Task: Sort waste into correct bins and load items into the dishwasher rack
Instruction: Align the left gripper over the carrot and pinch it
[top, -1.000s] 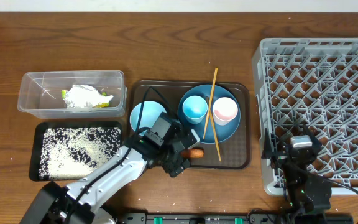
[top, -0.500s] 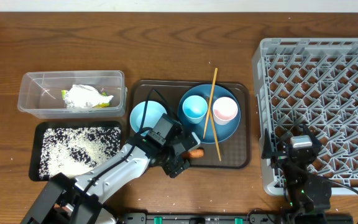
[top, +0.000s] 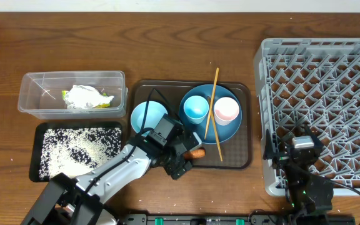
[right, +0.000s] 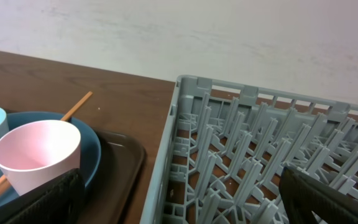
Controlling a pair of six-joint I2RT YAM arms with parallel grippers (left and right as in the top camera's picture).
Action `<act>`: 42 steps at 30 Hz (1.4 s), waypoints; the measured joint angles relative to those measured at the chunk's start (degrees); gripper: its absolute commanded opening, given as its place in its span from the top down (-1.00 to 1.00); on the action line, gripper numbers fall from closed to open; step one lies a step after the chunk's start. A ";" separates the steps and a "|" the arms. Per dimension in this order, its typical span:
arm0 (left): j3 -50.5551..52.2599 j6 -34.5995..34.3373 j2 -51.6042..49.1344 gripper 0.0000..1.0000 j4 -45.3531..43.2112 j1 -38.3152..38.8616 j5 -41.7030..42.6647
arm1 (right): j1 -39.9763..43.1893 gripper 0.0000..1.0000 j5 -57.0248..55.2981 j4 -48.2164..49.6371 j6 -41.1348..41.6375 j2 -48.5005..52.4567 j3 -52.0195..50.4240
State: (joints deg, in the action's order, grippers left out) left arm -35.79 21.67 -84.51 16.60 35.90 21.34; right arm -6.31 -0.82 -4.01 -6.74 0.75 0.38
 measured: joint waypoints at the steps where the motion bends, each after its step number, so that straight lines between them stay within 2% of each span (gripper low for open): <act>1: 0.00 -0.15 -0.02 -0.95 -0.11 0.00 -0.20 | 0.00 -0.99 0.00 0.00 0.00 0.00 0.00; 10: 0.00 -2.03 0.72 -1.00 -0.42 0.00 -0.74 | 0.00 -0.98 0.00 0.00 0.00 0.00 0.00; 14: 0.00 -2.43 0.92 -0.84 -0.42 0.00 -1.16 | 0.00 -0.99 0.00 0.00 0.00 0.00 0.00; 19: 0.00 -3.87 0.94 -0.75 -0.46 0.00 -4.37 | 0.00 -0.99 0.00 0.00 0.00 0.00 0.00; 24: 0.00 -4.42 0.94 -0.44 -0.44 0.00 -5.64 | 0.00 -0.99 0.00 0.00 0.00 0.00 0.00; 42: 0.00 -4.92 0.94 -0.18 -0.13 0.00 -3.87 | 0.00 -0.98 0.00 0.00 0.00 0.00 0.00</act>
State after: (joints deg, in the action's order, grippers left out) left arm -35.79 16.75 -83.57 16.47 35.90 17.47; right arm -6.31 -0.82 -4.01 -6.74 0.75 0.38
